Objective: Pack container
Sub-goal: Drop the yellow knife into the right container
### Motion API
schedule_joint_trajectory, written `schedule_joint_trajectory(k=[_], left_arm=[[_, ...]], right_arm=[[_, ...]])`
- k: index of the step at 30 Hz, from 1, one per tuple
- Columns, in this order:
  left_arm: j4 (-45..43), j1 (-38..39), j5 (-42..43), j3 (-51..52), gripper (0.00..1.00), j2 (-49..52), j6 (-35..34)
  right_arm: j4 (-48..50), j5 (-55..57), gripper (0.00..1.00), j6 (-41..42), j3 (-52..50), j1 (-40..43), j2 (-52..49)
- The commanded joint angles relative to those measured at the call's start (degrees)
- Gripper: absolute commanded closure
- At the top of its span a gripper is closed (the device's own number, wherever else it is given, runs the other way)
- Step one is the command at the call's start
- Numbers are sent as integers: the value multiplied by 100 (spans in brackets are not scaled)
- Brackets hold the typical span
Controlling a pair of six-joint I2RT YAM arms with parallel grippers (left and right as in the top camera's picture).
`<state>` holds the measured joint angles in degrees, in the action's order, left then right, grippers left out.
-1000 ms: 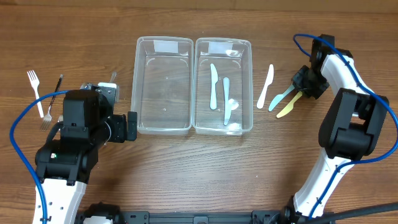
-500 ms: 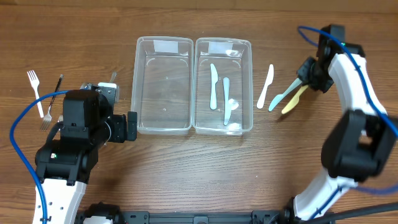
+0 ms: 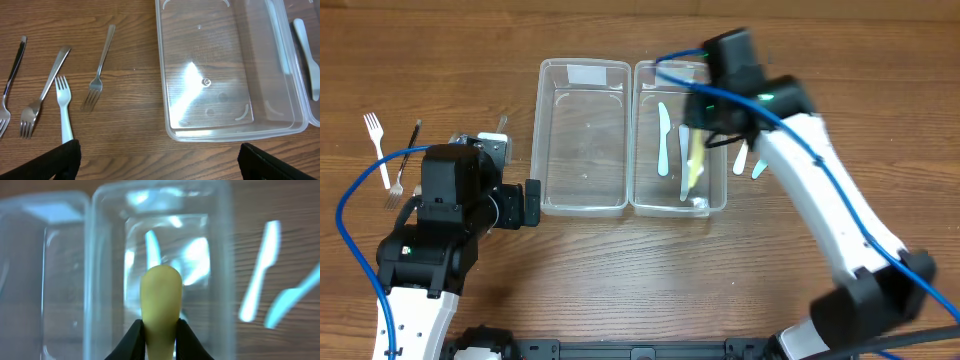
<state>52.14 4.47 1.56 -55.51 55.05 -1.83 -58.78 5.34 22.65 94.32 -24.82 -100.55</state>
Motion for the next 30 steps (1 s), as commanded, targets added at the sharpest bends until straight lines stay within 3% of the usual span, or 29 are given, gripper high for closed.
schedule_joint_trajectory(k=[1,7,9,11,15,17,18,24,30], left_arm=[[-2,-4,105,-149,0,4,-120],[-4,-4,105,-149,0,4,-122],[0,-4,105,-149,0,4,-122],[11,-4,105,-149,0,4,-120],[13,-4,105,-149,0,4,-120],[15,-4,105,-149,0,4,-120],[15,-4,105,-149,0,4,-120],[17,-4,105,-149,0,4,-120],[37,-4,105,-149,0,4,-120]], right_arm=[[98,-20,97,-17,24,-186,-763],[225,-249,96,-37,24,-229,-1670],[219,-245,92,-42,24,-229,-1746],[256,-245,82,-42,28,-229,-1738],[245,-243,73,-59,87,-227,-1598],[140,-240,52,-221,262,-227,-1456],[94,-243,48,-278,382,-216,-1360],[-326,310,37,-140,1344,52,-557],[-669,407,30,619,1574,1185,-138]])
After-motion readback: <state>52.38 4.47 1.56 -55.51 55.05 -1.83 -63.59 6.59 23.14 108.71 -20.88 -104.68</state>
